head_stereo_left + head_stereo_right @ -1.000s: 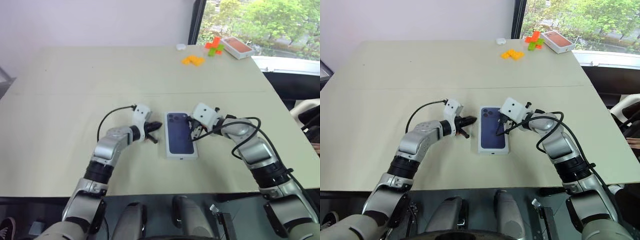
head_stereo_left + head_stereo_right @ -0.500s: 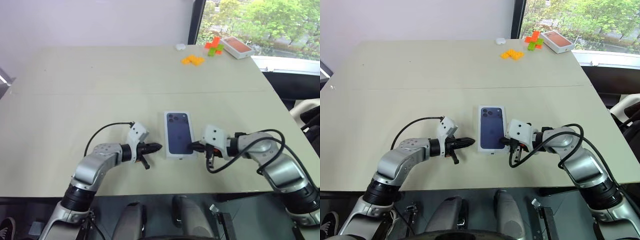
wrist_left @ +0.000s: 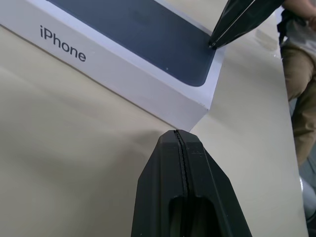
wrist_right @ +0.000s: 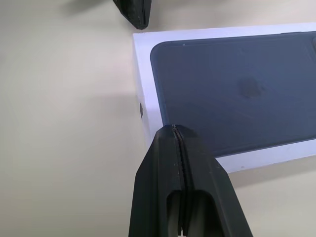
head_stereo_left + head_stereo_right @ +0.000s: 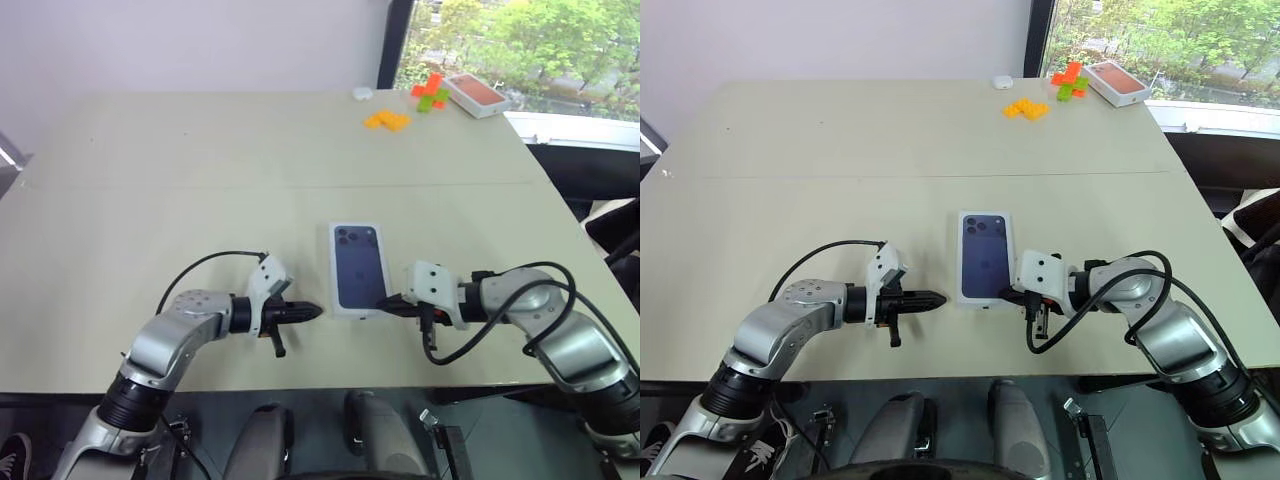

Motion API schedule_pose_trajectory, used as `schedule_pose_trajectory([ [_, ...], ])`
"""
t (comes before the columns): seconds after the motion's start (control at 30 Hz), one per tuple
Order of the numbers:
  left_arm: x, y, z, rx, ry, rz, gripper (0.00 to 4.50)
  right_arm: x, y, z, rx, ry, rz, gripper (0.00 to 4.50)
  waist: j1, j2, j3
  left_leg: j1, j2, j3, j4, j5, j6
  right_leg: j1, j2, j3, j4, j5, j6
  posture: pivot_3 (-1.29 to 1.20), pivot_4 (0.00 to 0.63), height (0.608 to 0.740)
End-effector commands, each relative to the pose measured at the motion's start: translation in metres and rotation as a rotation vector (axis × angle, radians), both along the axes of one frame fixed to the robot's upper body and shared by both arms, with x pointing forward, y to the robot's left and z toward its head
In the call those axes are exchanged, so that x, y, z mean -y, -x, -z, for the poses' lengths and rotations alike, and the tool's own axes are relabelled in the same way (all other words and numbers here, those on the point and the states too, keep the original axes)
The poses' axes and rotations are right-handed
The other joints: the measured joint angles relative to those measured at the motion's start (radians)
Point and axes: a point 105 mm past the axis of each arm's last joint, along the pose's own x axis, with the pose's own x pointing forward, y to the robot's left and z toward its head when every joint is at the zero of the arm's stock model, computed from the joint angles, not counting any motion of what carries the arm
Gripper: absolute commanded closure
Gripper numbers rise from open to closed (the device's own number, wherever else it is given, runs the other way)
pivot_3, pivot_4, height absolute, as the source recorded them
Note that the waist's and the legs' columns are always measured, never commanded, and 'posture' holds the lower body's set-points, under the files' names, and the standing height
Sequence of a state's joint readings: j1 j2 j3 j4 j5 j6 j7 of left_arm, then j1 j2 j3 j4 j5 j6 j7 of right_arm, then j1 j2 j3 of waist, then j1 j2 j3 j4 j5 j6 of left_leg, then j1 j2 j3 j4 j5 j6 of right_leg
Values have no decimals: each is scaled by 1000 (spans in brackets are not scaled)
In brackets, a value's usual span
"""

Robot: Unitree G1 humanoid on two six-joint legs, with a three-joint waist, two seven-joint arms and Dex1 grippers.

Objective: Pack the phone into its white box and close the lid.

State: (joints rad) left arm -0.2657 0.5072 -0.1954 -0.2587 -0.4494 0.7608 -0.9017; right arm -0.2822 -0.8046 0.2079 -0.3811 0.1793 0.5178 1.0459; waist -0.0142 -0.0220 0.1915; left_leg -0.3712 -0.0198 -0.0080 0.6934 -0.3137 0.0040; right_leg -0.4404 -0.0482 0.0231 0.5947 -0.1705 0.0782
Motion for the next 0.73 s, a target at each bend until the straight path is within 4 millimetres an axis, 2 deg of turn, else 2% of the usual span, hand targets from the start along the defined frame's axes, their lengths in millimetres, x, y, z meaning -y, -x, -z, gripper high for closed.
schedule_pose_trajectory([
  [0.03,-8,-4,-19,40,46,-13,4500,-1,-19,-28,31,-139,86,4480,-3,0,1,0,0,0,0,0,0,0,0,0,0,0,0,0,150,740],
  [0.13,-28,-24,-34,68,87,-98,3701,-3,-31,-53,23,-284,135,3640,1,0,1,-1,0,0,0,0,0,-2,1,0,1,0,0,0,150,740],
  [0.27,-59,-52,-79,205,179,-201,1645,1,-39,-71,45,-347,146,1577,6,0,1,-2,0,-1,0,0,0,-2,0,-1,0,1,1,0,150,740],
  [0.37,-74,-57,-90,235,198,-220,57,6,-43,-72,54,-341,145,11,3,0,1,-2,-1,0,0,0,0,-2,-1,-1,0,2,3,0,150,740],
  [0.5,-97,-60,-89,244,148,-244,57,14,-49,-76,56,-328,139,11,-1,0,1,-2,-2,2,0,0,1,-2,-3,0,0,2,3,0,150,740],
  [0.6,-110,-59,-84,254,103,-249,57,19,-46,-80,29,-319,108,11,0,0,1,-2,-1,2,0,0,1,-3,-2,0,0,2,3,0,150,740],
  [0.73,-126,-52,-77,232,64,-247,57,33,-45,-85,40,-290,100,11,1,0,1,-2,0,1,0,0,1,-3,-1,0,0,1,1,0,150,740],
])
